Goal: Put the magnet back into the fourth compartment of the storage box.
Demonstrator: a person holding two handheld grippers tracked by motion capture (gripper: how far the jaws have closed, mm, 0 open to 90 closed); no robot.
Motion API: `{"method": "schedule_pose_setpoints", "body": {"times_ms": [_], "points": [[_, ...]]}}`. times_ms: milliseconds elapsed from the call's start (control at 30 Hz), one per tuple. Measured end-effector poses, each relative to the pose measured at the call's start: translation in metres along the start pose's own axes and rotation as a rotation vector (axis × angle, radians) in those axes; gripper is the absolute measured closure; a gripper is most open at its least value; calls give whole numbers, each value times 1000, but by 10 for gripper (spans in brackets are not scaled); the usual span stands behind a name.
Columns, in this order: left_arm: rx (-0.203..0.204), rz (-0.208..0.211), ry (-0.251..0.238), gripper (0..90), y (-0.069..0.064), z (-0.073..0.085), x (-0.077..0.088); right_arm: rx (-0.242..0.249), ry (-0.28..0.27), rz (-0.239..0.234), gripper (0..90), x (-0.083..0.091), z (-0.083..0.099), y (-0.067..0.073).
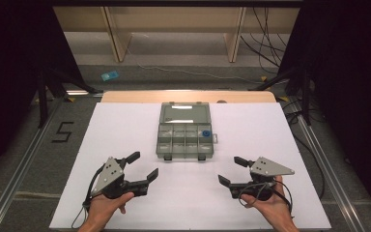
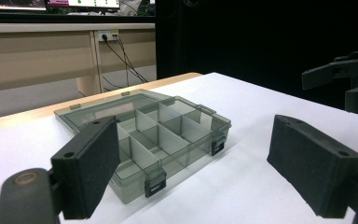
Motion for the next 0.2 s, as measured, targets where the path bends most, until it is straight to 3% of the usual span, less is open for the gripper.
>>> {"method": "schedule_pose_setpoints", "body": {"times_ms": [200], "points": [[1,1,-1,160,0,0,0,2,-11,-1,168,-1,0,0]]}}
Point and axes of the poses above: each handheld gripper's, and its own axes: x roughly backward along the jaws, z roughly out of its underside, y roughly to its left, the point moved 4 cm from there along -x, roughly forward along the jaws, and after that the axes turned 12 degrees about -z, right-handed, at the moved point
